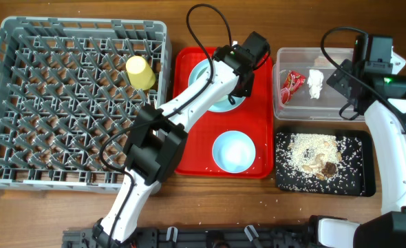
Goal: Sort waste into correct bins and load items into the dishwasher rack
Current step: 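Move the left gripper to the green bowl and grip its rim, then carry the green bowl into the rack and release it upside down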
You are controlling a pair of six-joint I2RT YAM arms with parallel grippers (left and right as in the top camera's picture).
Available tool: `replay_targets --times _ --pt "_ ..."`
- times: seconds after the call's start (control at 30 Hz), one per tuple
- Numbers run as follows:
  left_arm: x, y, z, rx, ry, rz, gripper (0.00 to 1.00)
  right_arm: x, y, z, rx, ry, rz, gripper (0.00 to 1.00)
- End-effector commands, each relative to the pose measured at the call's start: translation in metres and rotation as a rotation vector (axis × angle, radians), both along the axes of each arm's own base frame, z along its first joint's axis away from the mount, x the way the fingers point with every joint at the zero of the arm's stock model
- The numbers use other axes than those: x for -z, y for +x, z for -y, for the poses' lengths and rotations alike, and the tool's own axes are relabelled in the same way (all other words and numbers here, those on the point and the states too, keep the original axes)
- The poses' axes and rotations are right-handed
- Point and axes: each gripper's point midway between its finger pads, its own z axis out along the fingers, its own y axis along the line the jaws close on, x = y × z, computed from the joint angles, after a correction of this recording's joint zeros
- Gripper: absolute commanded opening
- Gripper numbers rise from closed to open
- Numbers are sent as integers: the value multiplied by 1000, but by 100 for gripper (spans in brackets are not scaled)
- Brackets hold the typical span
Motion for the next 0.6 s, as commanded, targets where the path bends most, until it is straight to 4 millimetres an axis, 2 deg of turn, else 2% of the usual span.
replay_targets --times 0.0,0.1,0.17,0.2,0.23,0.27,0.37,0.43,0.5,0.57 --pt "19 -7 -5 0 42 -26 20 -10 -1 2 4 -20 24 100" --pt "28 -10 -8 0 50 -36 22 -10 -1 2 3 -20 24 100" --pt "31 -10 -9 -1 53 -38 18 -10 -1 2 3 -20 24 100" --pt "30 -9 -10 1 55 -33 8 -10 -1 2 3 -20 24 100" --pt "29 -8 -10 10 57 -29 4 -10 -1 2 3 -20 24 100" --pt "27 -5 -11 5 63 -16 4 -10 -1 2 3 -20 24 100" --pt "1 2 -16 -11 59 27 4 -10 -1 2 3 -20 24 100" --pt "-36 9 -21 -29 10 67 4 -10 -1 2 3 -20 24 100" --pt "-107 8 -38 -50 -109 92 4 -10 -1 2 3 -20 24 100" --pt "-174 -8 -65 8 -230 109 4 -10 -1 2 3 -20 24 100"
